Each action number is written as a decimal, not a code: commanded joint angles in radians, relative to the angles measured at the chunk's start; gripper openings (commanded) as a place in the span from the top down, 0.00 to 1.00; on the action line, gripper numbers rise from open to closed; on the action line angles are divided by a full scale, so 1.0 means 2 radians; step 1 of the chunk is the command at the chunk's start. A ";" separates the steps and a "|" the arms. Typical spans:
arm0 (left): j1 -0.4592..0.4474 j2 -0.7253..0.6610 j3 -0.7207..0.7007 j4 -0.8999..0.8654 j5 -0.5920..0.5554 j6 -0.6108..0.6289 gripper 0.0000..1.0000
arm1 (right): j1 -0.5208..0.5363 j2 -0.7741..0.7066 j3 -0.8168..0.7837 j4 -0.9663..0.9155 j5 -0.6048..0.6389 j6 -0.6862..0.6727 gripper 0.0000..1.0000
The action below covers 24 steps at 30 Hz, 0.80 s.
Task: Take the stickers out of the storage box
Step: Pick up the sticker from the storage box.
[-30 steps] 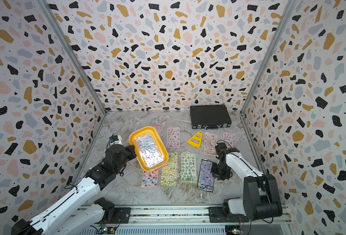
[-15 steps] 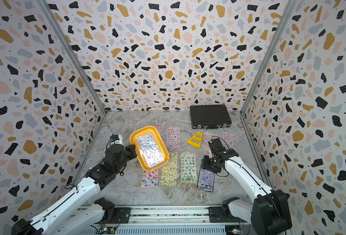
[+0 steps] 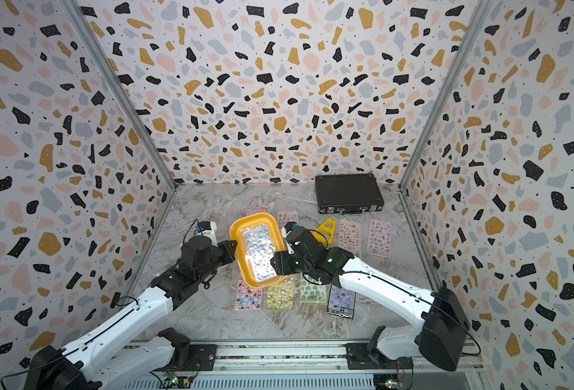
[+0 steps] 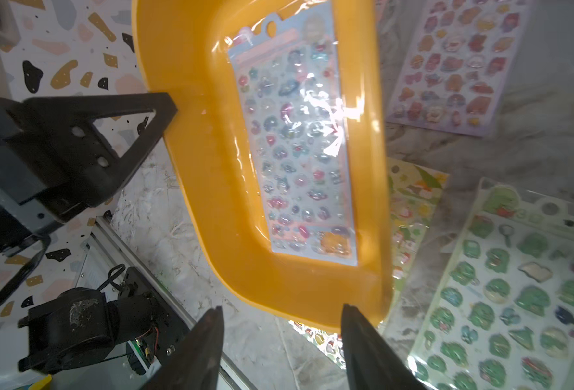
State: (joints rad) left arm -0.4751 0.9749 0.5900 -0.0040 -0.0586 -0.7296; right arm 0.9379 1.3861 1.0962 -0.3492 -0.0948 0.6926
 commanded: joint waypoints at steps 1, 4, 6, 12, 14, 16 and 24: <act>-0.008 0.000 0.024 0.044 0.015 0.013 1.00 | 0.007 0.048 0.044 -0.007 0.024 -0.023 0.39; -0.012 0.000 0.024 0.048 0.015 0.017 1.00 | 0.007 0.086 0.069 -0.025 0.067 -0.028 0.37; -0.015 0.000 0.024 0.050 0.015 0.019 1.00 | 0.007 0.100 0.072 -0.020 0.102 -0.032 0.34; -0.021 -0.002 0.016 0.074 0.022 0.022 1.00 | 0.007 0.146 0.089 -0.014 0.153 -0.040 0.29; -0.023 -0.005 0.011 0.087 0.029 0.022 1.00 | 0.007 0.161 0.091 -0.016 0.172 -0.033 0.26; -0.024 -0.009 0.006 0.099 0.035 0.023 1.00 | 0.007 0.174 0.091 -0.011 0.178 -0.027 0.24; -0.025 -0.018 -0.007 0.130 0.052 0.020 1.00 | -0.007 0.203 0.088 0.017 0.138 -0.015 0.18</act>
State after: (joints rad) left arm -0.5182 0.9768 0.5747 0.1146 -0.0128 -0.6842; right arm 0.9558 1.7866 1.2636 -0.3096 0.1783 0.6369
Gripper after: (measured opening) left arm 0.083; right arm 0.821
